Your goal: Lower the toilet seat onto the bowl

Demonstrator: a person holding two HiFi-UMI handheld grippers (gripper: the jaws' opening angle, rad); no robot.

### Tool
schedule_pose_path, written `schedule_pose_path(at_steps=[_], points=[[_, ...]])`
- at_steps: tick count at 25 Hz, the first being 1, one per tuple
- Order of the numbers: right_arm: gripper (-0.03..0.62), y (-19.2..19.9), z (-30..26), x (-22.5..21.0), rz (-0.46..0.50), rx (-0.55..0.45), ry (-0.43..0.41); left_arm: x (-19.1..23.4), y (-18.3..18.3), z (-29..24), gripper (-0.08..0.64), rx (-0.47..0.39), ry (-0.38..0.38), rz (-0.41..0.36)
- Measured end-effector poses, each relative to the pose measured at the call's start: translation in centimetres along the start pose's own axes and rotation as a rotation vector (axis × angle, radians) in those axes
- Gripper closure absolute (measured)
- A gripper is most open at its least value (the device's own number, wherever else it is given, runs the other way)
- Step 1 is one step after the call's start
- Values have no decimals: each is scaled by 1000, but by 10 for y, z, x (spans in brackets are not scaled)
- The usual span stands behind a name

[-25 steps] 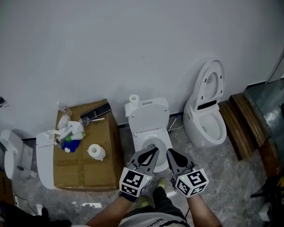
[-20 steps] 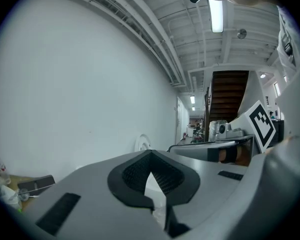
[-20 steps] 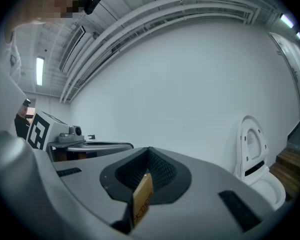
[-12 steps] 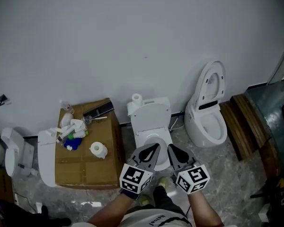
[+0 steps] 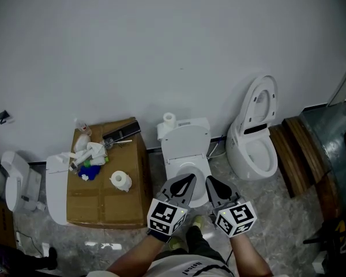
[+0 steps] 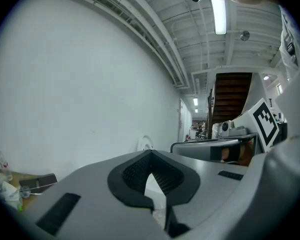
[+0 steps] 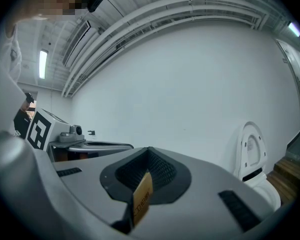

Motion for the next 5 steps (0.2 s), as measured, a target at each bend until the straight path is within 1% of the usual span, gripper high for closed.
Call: schedule_pose_path(at_steps=[5], points=[[578,-1,1,1,3,3,-13,-1,-2,0,551,-2,-6,3]])
Point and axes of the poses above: the fingertips, and each gripper's own axes: z backward along the fingers, x to its left, y out of its underside, the point moved 1 cm from there along z, backward along the fingers, and after that the axes turned 15 degrees about -x, right-handed, at the moved point
